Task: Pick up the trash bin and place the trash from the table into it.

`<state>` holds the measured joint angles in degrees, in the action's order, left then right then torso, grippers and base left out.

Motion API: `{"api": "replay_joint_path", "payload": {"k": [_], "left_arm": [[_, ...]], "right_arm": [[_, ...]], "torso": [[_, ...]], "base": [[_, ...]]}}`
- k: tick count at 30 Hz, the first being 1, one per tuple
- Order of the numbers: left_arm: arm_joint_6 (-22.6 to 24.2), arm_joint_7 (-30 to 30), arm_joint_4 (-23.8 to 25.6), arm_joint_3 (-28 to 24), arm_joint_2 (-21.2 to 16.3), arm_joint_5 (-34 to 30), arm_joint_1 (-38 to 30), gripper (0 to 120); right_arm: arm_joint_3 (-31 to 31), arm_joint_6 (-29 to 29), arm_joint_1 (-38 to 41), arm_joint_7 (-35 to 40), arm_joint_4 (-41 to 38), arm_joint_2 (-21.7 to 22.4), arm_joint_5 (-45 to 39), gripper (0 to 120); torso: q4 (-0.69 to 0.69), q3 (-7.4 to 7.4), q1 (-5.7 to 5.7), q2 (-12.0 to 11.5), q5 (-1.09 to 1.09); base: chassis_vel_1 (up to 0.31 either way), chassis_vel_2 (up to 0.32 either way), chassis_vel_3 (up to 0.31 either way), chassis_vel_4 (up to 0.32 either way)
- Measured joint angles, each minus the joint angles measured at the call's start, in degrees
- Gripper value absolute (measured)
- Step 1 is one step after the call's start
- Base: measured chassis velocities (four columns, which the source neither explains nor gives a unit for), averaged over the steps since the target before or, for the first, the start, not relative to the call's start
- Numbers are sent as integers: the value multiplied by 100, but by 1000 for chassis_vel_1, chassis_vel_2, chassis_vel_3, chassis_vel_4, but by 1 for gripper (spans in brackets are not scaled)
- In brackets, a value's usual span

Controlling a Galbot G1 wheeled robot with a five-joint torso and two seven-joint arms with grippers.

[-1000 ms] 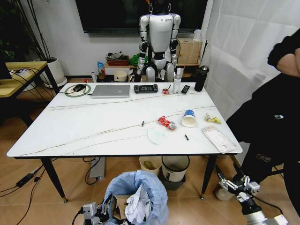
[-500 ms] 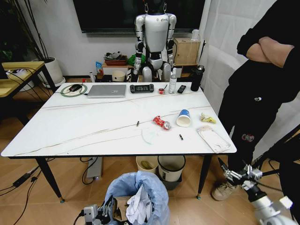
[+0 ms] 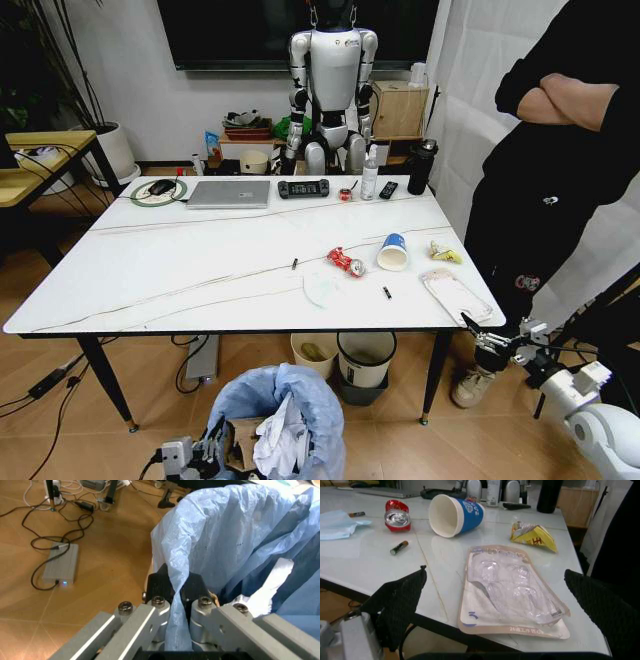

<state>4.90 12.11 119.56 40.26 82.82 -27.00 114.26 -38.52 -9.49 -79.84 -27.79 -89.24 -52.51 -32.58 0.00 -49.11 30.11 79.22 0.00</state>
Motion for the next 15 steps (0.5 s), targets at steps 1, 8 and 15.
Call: {"api": "replay_joint_path", "payload": {"k": [1,8,15], "left_arm": [[9,-3,14,22,0,-6,-1,0],[31,-12,55,45,32,-9,-24,0],[44,-18,58,39,46,-7,-46,0]], "right_arm": [[36,4,33,0,39,27,25,100],[195,52,199,4,204,103,198,100],[297,99,354,81,311,123,277,94]], "torso": [[0,0,0,0,-1],[0,0,0,0,0],[0,1,0,0,0]], "base": [[0,0,0,0],[0,0,0,0],[0,0,0,0]]}}
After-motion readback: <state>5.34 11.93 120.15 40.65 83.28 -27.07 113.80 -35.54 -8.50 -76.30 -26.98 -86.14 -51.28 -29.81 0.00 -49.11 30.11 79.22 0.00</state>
